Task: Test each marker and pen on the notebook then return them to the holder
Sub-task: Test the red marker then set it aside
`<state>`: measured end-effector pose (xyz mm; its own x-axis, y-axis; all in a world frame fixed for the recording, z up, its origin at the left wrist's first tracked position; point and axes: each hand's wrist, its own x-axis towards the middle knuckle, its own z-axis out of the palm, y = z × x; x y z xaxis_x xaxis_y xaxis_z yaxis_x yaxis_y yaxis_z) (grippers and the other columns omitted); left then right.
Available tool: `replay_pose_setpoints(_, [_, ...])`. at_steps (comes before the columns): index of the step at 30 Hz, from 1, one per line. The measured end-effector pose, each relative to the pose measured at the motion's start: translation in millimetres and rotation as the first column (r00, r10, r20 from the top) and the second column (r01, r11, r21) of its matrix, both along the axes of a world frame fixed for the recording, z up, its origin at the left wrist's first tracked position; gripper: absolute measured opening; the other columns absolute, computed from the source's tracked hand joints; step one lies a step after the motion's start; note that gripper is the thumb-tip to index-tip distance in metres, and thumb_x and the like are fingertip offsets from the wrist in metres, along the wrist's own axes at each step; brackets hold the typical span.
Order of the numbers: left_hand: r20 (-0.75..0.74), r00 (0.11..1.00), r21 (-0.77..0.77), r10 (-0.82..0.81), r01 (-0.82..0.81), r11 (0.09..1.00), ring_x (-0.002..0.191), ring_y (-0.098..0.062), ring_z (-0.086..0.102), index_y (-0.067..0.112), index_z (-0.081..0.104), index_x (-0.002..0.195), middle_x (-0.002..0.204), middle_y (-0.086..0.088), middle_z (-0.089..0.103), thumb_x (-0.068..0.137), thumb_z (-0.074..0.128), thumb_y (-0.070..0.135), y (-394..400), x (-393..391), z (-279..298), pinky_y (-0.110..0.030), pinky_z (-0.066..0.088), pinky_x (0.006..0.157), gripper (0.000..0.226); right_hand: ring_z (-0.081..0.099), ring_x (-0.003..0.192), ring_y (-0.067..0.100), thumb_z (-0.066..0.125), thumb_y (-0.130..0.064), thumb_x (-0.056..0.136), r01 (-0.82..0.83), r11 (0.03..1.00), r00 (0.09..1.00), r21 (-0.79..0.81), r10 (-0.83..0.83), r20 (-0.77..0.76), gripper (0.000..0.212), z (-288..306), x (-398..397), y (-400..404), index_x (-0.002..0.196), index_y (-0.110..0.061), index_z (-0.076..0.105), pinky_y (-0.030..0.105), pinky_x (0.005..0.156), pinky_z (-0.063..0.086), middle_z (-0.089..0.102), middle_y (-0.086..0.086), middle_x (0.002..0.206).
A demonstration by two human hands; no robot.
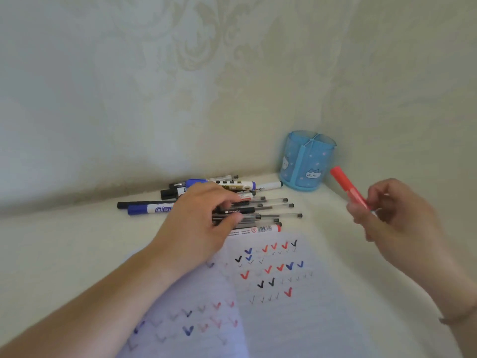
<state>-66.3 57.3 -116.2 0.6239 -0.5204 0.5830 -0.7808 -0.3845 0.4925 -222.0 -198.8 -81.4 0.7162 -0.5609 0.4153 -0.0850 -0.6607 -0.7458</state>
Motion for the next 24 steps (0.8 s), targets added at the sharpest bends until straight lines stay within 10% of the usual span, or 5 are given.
replay_pose_setpoints(4, [0.12, 0.961, 0.126, 0.248, -0.262, 0.957, 0.105, -0.021, 0.049, 0.025, 0.069, 0.107, 0.108, 0.008, 0.062, 0.081, 0.068, 0.037, 6.9, 17.4, -2.5, -0.04, 0.042, 0.093, 0.029, 0.066, 0.081, 0.028, 0.066, -0.038, 0.085, 0.146, 0.941, 0.888, -0.307, -0.261, -0.379, 0.019, -7.1, -0.5, -15.0, 0.1, -0.036, 0.054, 0.037, 0.069, 0.052, 0.071, -0.012, 0.083])
replay_pose_setpoints(10, [0.054, 0.919, 0.306, 0.39, -0.387, 0.87, 0.119, -0.023, 0.04, 0.032, 0.062, 0.118, 0.122, 0.009, 0.057, 0.085, 0.065, 0.042, 9.1, 22.3, -1.1, -0.043, 0.031, 0.099, 0.035, 0.058, 0.089, 0.025, 0.055, -0.048, 0.086, 0.105, 0.751, 0.728, -0.651, -0.504, -0.464, 0.018, -12.5, -0.6, -13.8, 0.088, -0.034, 0.064, 0.032, 0.07, 0.051, 0.057, -0.005, 0.09])
replay_pose_setpoints(17, [0.052, 0.907, 0.304, 0.417, -0.412, 0.859, 0.118, -0.021, 0.039, 0.034, 0.067, 0.111, 0.117, 0.012, 0.058, 0.087, 0.064, 0.038, 9.4, 27.6, -3.6, -0.04, 0.027, 0.095, 0.024, 0.064, 0.088, 0.027, 0.052, -0.043, 0.089, 0.173, 0.702, 0.595, -0.691, -0.633, -0.495, 0.023, -14.0, -2.3, -21.4, 0.104, -0.031, 0.066, 0.029, 0.07, 0.049, 0.064, 0.0, 0.098])
replay_pose_setpoints(24, [0.099, 0.918, 0.211, 0.383, -0.395, 0.894, 0.111, -0.023, 0.044, 0.03, 0.069, 0.1, 0.109, 0.011, 0.061, 0.087, 0.067, 0.029, 9.0, 28.9, -4.4, -0.032, 0.017, 0.082, 0.013, 0.065, 0.093, 0.028, 0.048, -0.066, 0.085, 0.237, 0.749, 0.711, -0.619, -0.568, -0.415, 0.042, -5.3, -2.7, -13.5, 0.112, -0.036, 0.061, 0.033, 0.073, 0.049, 0.069, -0.005, 0.096])
